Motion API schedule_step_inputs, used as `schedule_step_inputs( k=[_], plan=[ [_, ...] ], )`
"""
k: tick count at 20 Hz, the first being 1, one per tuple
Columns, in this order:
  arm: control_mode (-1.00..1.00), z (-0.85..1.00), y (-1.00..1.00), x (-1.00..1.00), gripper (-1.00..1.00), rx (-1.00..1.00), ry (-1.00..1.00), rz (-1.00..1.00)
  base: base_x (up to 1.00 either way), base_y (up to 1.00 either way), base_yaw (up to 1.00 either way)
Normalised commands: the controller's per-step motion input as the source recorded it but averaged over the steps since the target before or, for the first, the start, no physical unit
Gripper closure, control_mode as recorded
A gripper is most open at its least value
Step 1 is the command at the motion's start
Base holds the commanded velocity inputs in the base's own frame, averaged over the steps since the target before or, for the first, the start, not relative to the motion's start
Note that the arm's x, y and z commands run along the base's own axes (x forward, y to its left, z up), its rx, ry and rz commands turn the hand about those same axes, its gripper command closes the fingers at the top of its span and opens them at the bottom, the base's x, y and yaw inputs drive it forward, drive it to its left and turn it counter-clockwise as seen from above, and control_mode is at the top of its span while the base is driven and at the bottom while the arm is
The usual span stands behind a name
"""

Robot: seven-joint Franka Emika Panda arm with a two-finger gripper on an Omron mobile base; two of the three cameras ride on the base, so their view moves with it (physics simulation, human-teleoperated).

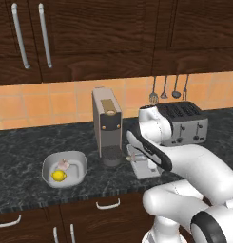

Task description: Take the meat container that has the fish and place it on the second highest rack of the freezer. Then take the vegetable container that has the lemon and garlic and place it on the highest rack of the freezer.

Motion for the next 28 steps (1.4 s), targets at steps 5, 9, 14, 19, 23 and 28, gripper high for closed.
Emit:
schedule_step_inputs(
  k=[5,9,14,19,23,28],
  plan=[
    [-1.00,-0.58,0.00,0.21,-1.00,0.00,-0.07,0.04,0.00,0.00,0.00],
    [-1.00,-0.51,0.00,0.17,-1.00,0.01,-0.01,0.00,0.00,0.00,0.00],
    [-1.00,-0.79,0.05,0.05,-1.00,0.00,-0.12,0.00,0.00,0.00,0.00],
    [-1.00,-1.00,0.16,-0.18,-1.00,0.00,-0.16,0.04,0.00,0.00,0.00],
    [-1.00,-1.00,0.13,-0.33,1.00,0.00,-0.11,0.04,0.00,0.00,0.00],
    [-1.00,-0.77,-0.07,-0.58,1.00,0.01,-0.06,0.02,0.00,0.00,0.00]
  ],
)
